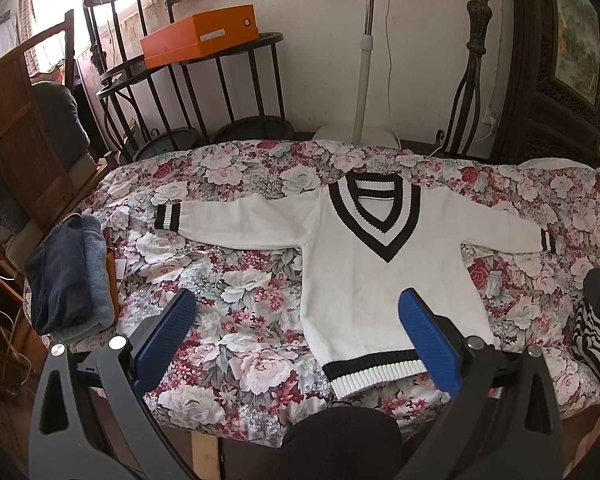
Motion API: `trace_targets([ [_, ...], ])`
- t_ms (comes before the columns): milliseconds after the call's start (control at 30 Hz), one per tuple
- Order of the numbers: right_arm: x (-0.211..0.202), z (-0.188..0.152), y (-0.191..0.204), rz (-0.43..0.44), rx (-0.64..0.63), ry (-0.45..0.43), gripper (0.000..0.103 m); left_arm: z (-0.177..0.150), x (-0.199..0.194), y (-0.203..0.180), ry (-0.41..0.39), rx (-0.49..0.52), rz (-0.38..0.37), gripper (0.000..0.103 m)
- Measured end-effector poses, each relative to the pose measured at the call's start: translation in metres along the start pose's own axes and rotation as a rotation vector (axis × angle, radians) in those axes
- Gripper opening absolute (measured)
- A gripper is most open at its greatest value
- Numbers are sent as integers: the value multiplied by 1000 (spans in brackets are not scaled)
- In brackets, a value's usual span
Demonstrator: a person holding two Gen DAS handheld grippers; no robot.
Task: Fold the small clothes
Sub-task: 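Move the right tool to the sweater cuff and grasp it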
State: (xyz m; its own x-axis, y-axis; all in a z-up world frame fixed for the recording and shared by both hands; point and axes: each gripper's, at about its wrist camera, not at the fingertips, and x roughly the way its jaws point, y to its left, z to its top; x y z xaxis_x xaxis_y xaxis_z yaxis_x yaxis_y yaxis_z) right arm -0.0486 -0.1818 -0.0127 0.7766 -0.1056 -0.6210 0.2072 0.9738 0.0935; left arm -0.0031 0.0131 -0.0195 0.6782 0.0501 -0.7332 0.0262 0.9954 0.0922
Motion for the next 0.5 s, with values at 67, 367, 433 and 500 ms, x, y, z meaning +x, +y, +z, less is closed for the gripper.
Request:
trace_targets([
  [67,-1,0,0,-1,0,0,100,1,0,0,1,0,0,98],
  [367,-7,-7,-11,-4,48,21,100,-31,1,25,46,-28,7,98],
  [433,-9,-12,-17,-7,66,22,100,-36,1,29,58,-42,11,98],
  [500,-12,-18,-21,-9,81,22,100,-38,-2,34,67,-53,15,98],
])
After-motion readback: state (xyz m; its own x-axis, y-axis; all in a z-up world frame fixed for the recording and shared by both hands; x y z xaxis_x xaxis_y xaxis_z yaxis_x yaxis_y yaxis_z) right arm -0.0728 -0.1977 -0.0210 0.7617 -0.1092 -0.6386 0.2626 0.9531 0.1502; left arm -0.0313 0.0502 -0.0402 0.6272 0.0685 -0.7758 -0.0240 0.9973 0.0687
